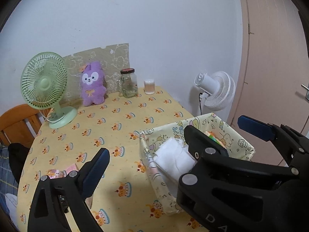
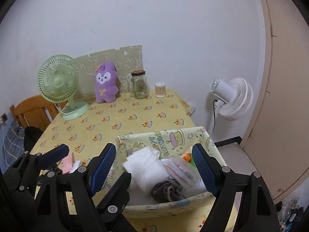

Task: Organize soft objects
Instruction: 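Move both open grippers back to the remaining pile on the table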

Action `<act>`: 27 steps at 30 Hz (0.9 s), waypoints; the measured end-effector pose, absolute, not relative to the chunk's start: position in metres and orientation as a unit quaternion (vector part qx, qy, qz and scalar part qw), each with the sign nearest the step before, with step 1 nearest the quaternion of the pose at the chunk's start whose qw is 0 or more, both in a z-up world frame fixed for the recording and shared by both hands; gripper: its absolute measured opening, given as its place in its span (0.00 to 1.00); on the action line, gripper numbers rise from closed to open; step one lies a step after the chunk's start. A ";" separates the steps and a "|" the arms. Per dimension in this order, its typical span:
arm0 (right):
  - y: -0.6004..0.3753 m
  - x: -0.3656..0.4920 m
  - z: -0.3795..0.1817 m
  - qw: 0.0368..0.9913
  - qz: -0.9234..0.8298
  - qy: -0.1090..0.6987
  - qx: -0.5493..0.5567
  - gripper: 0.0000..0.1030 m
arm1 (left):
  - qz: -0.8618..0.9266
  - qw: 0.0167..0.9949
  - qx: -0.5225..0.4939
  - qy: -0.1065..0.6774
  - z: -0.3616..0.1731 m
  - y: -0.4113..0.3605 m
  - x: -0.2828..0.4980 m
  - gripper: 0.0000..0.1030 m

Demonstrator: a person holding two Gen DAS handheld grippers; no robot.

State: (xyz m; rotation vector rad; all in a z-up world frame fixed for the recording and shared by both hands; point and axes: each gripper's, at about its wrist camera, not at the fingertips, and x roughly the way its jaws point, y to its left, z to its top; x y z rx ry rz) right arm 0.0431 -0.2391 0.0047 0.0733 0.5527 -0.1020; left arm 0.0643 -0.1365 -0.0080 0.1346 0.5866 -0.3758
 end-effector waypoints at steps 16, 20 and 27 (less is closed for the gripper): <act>-0.198 0.036 0.018 0.967 -0.041 0.250 0.020 0.93 | -0.153 0.949 0.054 0.269 0.002 -0.095 0.055 1.00; -0.186 0.035 0.019 0.969 -0.039 0.244 0.019 0.97 | -0.145 0.951 0.054 0.267 0.002 -0.084 0.054 1.00; -0.167 0.038 0.014 0.968 -0.025 0.247 0.021 0.97 | -0.131 0.953 0.053 0.266 -0.002 -0.064 0.051 1.00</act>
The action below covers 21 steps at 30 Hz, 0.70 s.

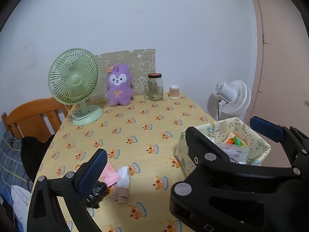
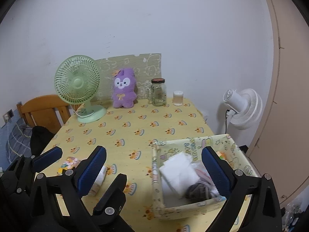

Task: Organize soft objects
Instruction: 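Move both open grippers back to the remaining pile on the table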

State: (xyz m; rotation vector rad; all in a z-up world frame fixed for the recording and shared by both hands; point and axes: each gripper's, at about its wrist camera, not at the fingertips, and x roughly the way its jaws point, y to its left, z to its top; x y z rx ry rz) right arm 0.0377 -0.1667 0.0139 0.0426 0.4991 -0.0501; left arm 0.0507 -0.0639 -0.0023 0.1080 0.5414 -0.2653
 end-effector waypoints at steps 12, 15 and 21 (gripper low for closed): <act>-0.135 0.044 0.001 0.966 0.005 0.257 0.029 0.97 | -0.107 0.956 0.049 0.268 -0.012 -0.031 0.052 1.00; -0.127 0.046 -0.003 0.965 0.009 0.260 0.032 0.97 | -0.102 0.956 0.048 0.270 -0.016 -0.024 0.052 1.00; -0.115 0.049 -0.014 0.963 0.017 0.267 0.032 0.97 | -0.095 0.955 0.047 0.278 -0.027 -0.011 0.054 1.00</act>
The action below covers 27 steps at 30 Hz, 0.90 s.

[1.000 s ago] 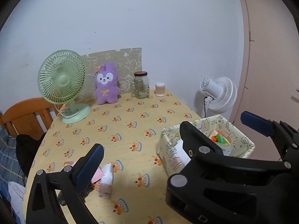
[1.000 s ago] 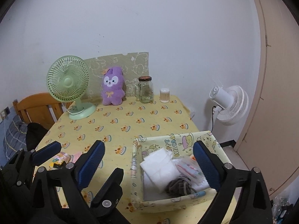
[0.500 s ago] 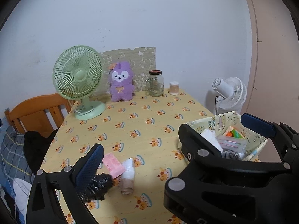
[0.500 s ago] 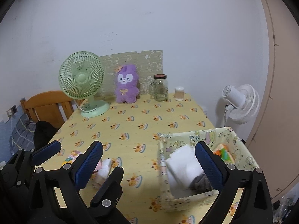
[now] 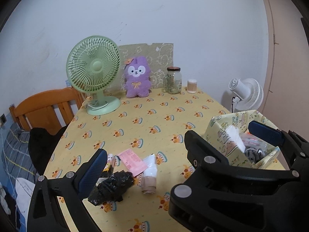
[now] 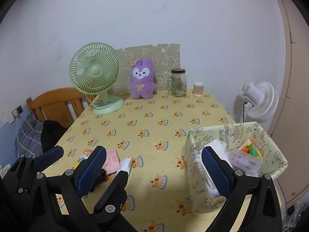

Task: Organize soft objects
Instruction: 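Move both open grippers back to the remaining pile on the table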

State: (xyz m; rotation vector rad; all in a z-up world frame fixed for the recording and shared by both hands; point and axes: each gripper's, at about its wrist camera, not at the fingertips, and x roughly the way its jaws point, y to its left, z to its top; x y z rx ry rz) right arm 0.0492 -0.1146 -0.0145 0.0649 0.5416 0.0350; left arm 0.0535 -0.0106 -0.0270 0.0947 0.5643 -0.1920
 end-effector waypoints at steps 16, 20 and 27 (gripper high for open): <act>-0.081 0.065 -0.063 0.959 0.049 0.280 0.009 0.97 | -0.064 0.949 0.045 0.307 -0.077 0.020 0.060 0.99; -0.074 0.072 -0.076 0.955 0.058 0.292 0.007 0.97 | -0.059 0.945 0.042 0.318 -0.089 0.027 0.065 0.99; -0.061 0.083 -0.096 0.949 0.068 0.308 -0.002 0.97 | -0.029 0.941 0.036 0.335 -0.108 0.042 0.073 0.99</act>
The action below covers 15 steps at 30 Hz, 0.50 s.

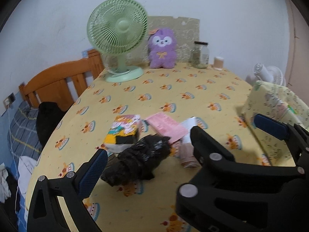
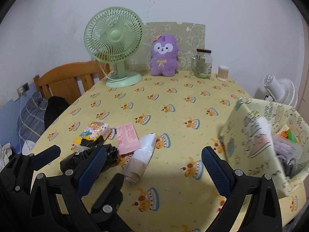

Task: Organize soft objects
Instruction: 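Move both open grippers back to the remaining pile on the table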

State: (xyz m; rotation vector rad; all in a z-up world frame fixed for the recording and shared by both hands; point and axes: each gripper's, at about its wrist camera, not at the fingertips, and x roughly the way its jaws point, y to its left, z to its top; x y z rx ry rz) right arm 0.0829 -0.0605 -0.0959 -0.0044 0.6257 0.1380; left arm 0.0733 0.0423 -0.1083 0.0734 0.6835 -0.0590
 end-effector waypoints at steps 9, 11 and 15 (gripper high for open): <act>-0.046 0.097 -0.115 0.939 0.069 0.337 -0.006 0.97 | -0.014 0.931 0.034 0.364 -0.128 0.061 0.092 0.99; -0.045 0.100 -0.117 0.938 0.068 0.341 -0.008 0.97 | -0.011 0.928 0.035 0.371 -0.132 0.063 0.096 0.96; -0.044 0.104 -0.121 0.935 0.064 0.348 -0.011 0.97 | -0.018 0.921 0.038 0.387 -0.137 0.065 0.103 0.90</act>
